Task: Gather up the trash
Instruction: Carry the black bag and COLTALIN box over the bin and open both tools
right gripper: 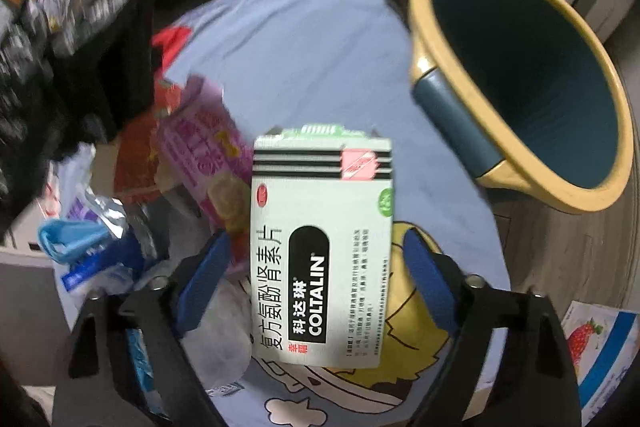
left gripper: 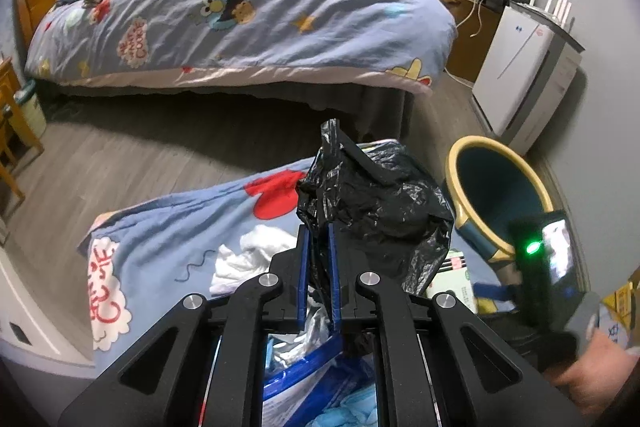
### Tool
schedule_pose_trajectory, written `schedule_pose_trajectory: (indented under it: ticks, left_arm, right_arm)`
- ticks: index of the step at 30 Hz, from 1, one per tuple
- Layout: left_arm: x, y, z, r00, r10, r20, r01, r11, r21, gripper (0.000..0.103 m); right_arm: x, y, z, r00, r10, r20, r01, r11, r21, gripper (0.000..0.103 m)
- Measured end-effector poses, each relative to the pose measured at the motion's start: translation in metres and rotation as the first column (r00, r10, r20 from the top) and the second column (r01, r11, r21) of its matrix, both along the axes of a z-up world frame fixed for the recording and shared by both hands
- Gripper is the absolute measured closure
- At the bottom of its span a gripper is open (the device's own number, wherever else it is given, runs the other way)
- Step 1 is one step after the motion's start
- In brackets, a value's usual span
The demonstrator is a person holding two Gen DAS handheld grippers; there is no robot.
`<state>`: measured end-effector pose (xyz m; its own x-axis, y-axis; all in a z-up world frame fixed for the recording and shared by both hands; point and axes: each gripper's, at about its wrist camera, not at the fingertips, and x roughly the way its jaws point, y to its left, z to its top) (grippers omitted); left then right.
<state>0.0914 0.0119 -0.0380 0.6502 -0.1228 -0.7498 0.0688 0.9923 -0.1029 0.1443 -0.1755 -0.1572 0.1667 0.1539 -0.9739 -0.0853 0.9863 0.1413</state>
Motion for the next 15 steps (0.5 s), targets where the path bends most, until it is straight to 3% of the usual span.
schedule_pose_trajectory:
  ticks: [6,15]
  left_arm:
    - [-0.003,-0.003,0.009,1.0,-0.012,0.021,0.013,1.0,-0.025,0.093]
    - [-0.009,-0.016,0.041,0.994,-0.019,0.107,0.029,0.995,-0.095,0.093]
  right_arm:
    - [-0.002,-0.002,0.017,0.999,-0.002,0.037,0.001,1.0,0.006,0.032]
    - [-0.005,-0.051,0.091,0.968,-0.124,0.22,0.111,0.991,0.068,0.032]
